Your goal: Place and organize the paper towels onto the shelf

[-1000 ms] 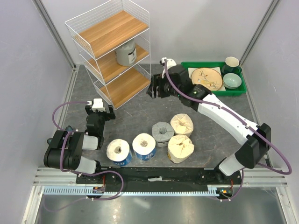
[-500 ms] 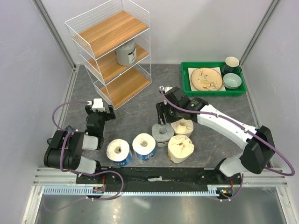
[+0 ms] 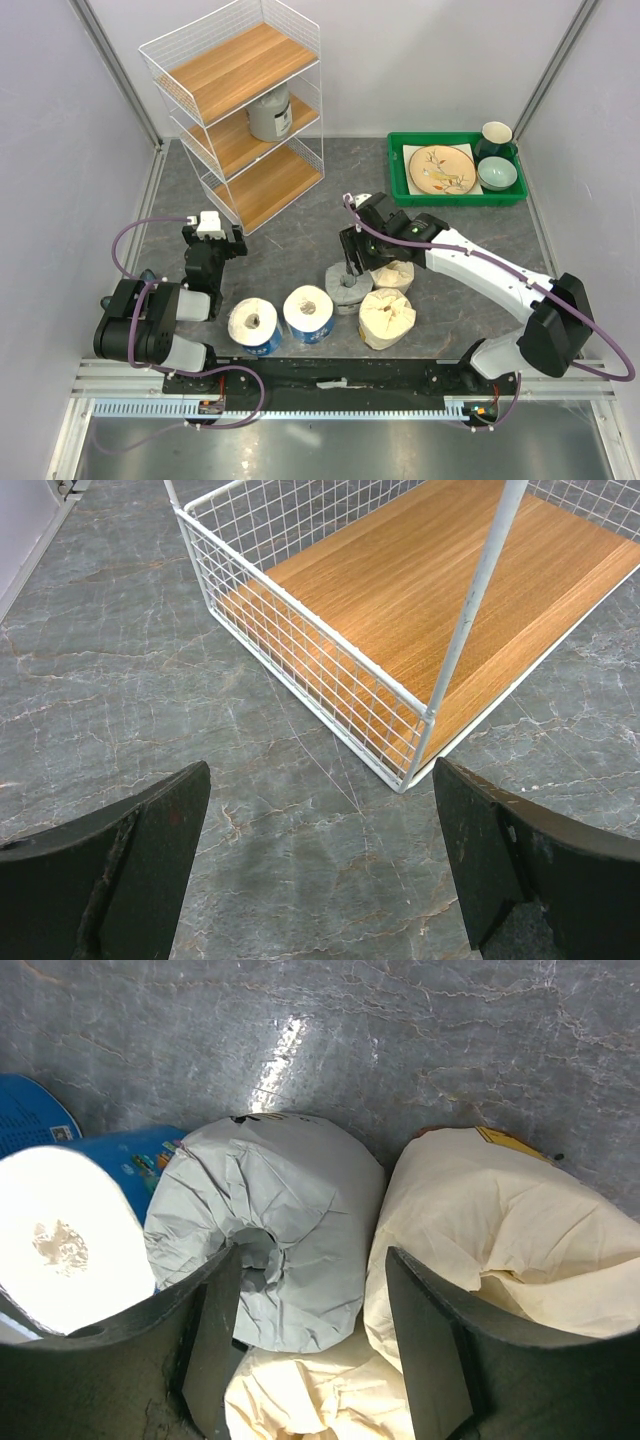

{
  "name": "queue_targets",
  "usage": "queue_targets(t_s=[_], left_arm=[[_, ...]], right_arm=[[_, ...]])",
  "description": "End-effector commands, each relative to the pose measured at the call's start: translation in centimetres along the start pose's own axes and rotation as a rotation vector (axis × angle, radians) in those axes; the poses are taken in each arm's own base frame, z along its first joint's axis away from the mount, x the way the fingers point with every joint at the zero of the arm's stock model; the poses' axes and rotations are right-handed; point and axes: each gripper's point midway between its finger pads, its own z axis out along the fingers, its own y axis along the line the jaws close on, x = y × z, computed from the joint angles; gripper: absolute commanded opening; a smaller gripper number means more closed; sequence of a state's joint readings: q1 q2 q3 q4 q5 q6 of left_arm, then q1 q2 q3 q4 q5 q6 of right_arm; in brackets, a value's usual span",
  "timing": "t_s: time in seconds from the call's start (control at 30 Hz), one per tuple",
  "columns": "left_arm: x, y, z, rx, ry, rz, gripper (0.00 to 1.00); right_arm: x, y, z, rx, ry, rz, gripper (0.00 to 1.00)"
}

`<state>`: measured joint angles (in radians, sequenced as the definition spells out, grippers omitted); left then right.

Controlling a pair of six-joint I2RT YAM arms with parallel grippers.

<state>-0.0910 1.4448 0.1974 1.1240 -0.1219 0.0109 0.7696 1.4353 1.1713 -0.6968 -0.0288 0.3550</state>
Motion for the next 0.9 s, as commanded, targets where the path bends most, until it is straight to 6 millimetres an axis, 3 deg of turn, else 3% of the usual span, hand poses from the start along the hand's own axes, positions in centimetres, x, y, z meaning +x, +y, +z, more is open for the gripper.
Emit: queue_targets(t_s=[0.0,0.23,0.53,0.87], left_arm=[[-1.9,0.1,0.5,-0.010,-0.063,-0.010,1.00],[-1.9,0.2,0.5,-0.010,-0.063,-0.008,1.00],[-1.8,0.2,0.5,-0.010,-0.061,-0.010,1.00],[-1.9,0.1,0.5,-0.010,-0.063,-0.010,1.00]], right_arm=[[0.2,-0.2,-0.3,-0.012,0.008,-0.108,0.67],[-0.9,-0.9,-0.4,0.008,-0.025,-0.245,0.64],[-3.0,1.4,-0.6,-0.102,-0.087,-0.299,0.67],[-2.2,2.2,0.6,-0.146,-0.046,-0.393,0.68]])
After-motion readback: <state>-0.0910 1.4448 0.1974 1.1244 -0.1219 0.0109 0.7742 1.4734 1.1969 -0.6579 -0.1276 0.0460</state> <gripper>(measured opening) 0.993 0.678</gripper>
